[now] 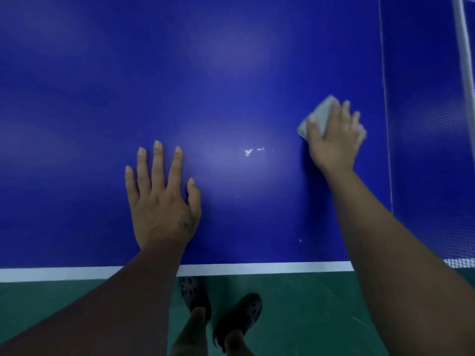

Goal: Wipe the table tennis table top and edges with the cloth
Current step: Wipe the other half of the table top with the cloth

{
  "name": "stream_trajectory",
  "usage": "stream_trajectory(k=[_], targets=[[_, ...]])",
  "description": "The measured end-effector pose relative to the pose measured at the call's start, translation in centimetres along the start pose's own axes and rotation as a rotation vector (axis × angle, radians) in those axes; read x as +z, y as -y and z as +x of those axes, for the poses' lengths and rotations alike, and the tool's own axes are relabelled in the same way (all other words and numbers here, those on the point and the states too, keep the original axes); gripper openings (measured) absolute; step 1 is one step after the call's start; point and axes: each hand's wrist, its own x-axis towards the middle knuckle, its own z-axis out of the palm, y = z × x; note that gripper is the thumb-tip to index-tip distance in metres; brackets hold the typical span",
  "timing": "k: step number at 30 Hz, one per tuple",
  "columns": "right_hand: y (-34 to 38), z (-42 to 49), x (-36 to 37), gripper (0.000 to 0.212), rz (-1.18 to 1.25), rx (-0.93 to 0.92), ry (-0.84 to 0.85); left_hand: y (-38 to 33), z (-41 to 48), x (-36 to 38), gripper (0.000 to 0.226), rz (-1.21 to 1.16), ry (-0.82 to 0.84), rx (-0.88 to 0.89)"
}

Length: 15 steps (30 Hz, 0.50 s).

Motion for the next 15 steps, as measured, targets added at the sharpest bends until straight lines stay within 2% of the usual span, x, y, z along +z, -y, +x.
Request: stream_trajectory(k=[3, 6, 11, 13, 15], targets=[[6.4, -1.2, 2.2, 0.075, -0.056, -0.281, 0.054, -0.1, 0.1, 0.0, 0.061, 0.004, -0.007, 0.004], [8.2, -5.4, 3.8, 0.073, -0.14, -0.565, 0.06, -0.1, 0.3, 0.0, 0.057, -0.011, -0.012, 0.006], [-1.3, -14.4, 3.5, 0.07, -0.138, -0.909, 0.158, -0.1, 0.3, -0.3, 0.056, -0.022, -0.014, 0.005], [-6.2, -17.2, 2.7, 0.073, -0.178, -0.942, 0.194, -0.2, 0.2, -0.4, 0.056, -0.024, -0.024, 0.0], [-9.4, -18.2, 1.6, 0.074, -0.216, -0.893, 0.222, -0.2, 0.2, -0.4, 0.055, -0.019, -0.036, -0.005]])
